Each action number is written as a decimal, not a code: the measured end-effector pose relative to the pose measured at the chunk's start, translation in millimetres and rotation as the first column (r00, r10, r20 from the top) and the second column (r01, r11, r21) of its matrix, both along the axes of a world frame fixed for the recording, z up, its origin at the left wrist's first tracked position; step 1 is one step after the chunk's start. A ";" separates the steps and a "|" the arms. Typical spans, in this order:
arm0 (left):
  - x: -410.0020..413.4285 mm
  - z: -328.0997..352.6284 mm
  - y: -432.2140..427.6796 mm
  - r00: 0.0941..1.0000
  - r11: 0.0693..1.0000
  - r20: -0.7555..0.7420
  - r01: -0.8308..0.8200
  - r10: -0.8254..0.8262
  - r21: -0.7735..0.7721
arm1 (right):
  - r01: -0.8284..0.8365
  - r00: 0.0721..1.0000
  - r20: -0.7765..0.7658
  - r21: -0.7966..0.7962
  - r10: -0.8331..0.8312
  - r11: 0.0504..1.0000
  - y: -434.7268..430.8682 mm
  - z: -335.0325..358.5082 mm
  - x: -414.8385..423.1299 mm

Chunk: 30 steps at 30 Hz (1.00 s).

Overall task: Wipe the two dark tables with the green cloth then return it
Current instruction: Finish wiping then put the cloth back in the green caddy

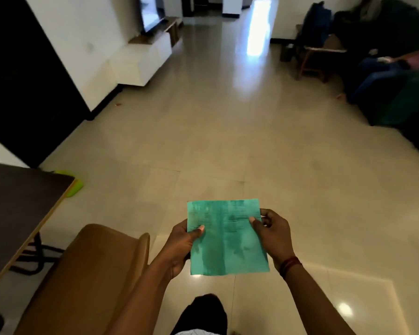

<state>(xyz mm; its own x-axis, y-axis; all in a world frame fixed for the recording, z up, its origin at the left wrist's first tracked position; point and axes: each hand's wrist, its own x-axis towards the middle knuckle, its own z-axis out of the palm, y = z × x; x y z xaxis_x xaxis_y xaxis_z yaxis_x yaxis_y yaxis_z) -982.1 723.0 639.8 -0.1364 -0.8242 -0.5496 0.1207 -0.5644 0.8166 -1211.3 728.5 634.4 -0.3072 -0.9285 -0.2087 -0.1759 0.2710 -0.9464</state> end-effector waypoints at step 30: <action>186.7 -35.2 -483.2 0.660 0.631 -0.106 -0.642 0.744 0.435 | -0.919 0.390 -0.602 -0.304 0.697 0.252 -552.8 -30.2 254.7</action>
<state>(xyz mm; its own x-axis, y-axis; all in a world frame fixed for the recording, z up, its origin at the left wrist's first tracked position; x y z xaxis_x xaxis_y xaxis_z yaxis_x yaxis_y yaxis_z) -795.4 239.8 604.6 0.2241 -0.5015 -0.8356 0.7611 -0.4455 0.4715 -956.5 175.8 604.2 0.7457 -0.5881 0.3133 -0.2604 -0.6900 -0.6754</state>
